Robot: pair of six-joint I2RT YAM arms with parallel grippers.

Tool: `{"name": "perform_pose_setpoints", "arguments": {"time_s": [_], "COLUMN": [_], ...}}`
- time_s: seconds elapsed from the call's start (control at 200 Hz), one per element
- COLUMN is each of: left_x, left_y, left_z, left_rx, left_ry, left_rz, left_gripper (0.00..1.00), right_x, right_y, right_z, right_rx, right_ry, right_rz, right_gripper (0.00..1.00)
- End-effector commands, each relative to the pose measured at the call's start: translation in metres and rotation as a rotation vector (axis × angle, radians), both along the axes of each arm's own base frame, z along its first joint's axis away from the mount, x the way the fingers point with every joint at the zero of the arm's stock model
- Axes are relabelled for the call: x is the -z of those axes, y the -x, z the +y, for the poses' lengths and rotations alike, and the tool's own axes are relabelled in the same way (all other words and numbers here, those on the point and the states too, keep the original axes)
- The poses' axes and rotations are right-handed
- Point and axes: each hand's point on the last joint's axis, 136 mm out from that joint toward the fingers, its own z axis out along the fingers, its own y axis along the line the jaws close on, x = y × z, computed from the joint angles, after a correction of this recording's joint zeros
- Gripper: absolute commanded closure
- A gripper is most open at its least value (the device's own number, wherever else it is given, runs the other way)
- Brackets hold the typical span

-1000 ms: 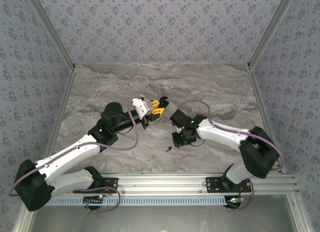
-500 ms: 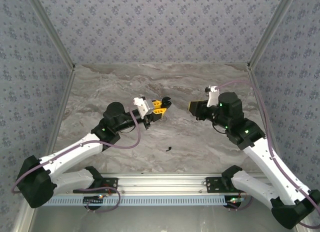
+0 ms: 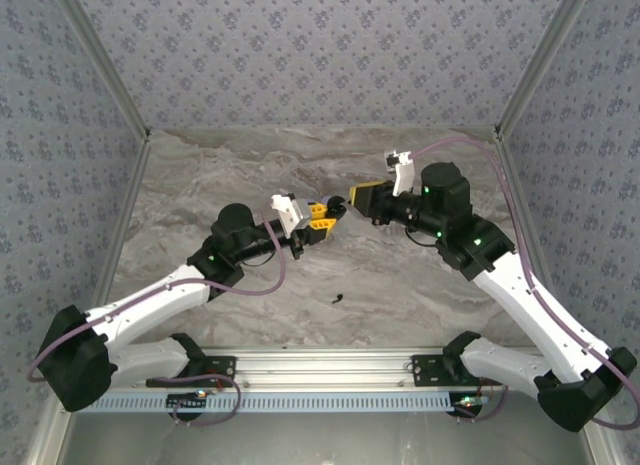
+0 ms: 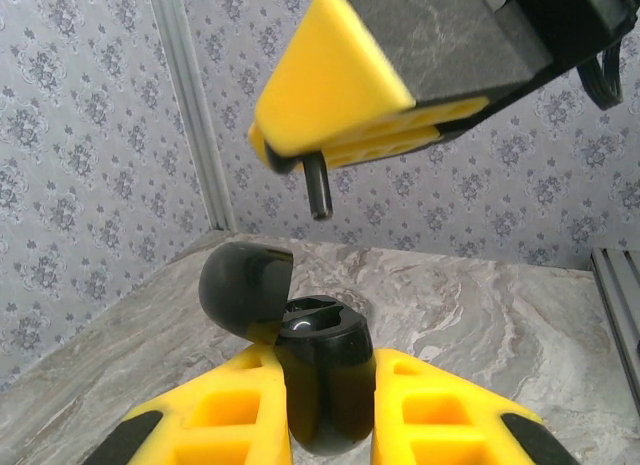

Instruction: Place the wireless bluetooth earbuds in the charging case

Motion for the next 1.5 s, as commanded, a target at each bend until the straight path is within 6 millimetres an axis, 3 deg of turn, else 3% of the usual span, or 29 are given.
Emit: {"name": "perform_pose_setpoints", "arguments": {"time_s": [0.0, 0.48, 1.034, 1.349, 1.494], "left_x": [-0.028, -0.028, -0.028, -0.029, -0.028], "left_y": [0.005, 0.004, 0.004, 0.003, 0.002], "left_z": [-0.004, -0.004, -0.004, -0.004, -0.003], "left_rx": [0.027, 0.026, 0.024, 0.023, 0.012], "left_ry": [0.059, 0.058, 0.063, 0.071, 0.068], "left_rz": [-0.048, -0.047, -0.044, -0.033, -0.032], "left_gripper": [1.0, 1.0, 1.0, 1.0, 1.0], "right_x": [-0.012, 0.018, 0.035, 0.03, 0.021], "right_y": [0.004, 0.002, 0.008, 0.0, 0.003], "right_z": [0.005, 0.015, 0.02, 0.021, 0.011], "right_rx": [-0.03, -0.052, -0.072, -0.056, -0.026], "right_ry": [-0.014, 0.034, 0.068, 0.072, 0.074], "right_rz": [-0.034, 0.04, 0.074, 0.045, 0.019], "right_gripper": [0.78, 0.78, 0.78, 0.77, 0.78]}}
